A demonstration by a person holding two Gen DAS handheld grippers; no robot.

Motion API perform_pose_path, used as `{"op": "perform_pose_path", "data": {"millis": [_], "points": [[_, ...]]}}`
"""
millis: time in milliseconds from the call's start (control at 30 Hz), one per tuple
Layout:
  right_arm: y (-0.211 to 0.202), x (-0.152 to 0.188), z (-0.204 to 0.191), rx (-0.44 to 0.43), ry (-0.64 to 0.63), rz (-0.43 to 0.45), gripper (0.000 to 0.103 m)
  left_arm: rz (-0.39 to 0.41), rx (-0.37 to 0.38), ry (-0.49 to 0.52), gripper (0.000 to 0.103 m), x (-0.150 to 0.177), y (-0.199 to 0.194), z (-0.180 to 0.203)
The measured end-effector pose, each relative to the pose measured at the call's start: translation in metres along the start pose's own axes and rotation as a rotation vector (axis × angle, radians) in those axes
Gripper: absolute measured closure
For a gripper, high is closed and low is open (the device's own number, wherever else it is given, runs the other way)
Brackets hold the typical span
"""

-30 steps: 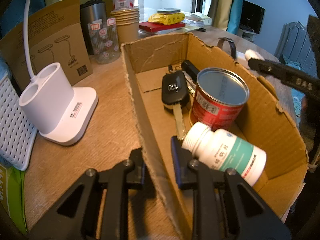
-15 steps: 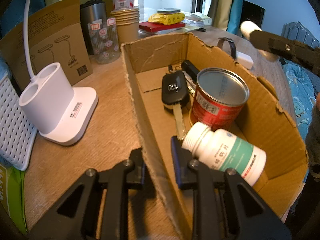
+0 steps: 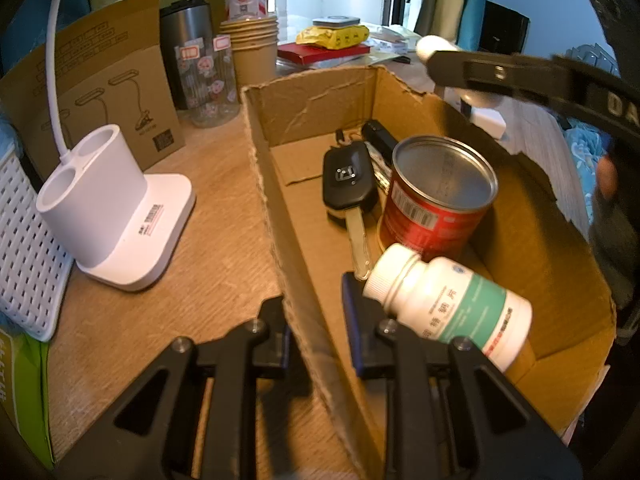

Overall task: Organize rigid objects
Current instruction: 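Lift the earbud case and carry it over the box, then lower the earbud case into the box and open the right gripper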

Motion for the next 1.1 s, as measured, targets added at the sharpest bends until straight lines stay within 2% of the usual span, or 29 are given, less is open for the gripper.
{"op": "perform_pose_path", "data": {"millis": [300,533,800,1100], "points": [[0.016,-0.007,0.003,0.006,-0.038,-0.027,0.052,-0.001,0.004,-0.001,0.081,0.000,-0.001,0.000],[0.034,0.000,0.001,0.007,-0.070,-0.090,0.052,0.000,0.004,-0.002,0.080,0.000,0.000,0.001],[0.038,0.001,0.006,0.037,-0.077,-0.099,0.052,0.001,0.003,0.000,0.080,0.000,-0.001,0.001],[0.033,0.001,0.019,0.049,-0.028,-0.084,0.052,-0.002,0.012,-0.003,0.079,0.000,0.000,0.003]]}}
Point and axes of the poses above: each gripper's, at about its wrist camera, not at the fingertips, and y roughly the way its jaws point, z to its right, x to its underside, the point moved 6 cm from there along y, roughly the way its jaws point, and after that the axes turned 10 degrees about -x, right-handed, at the moved point
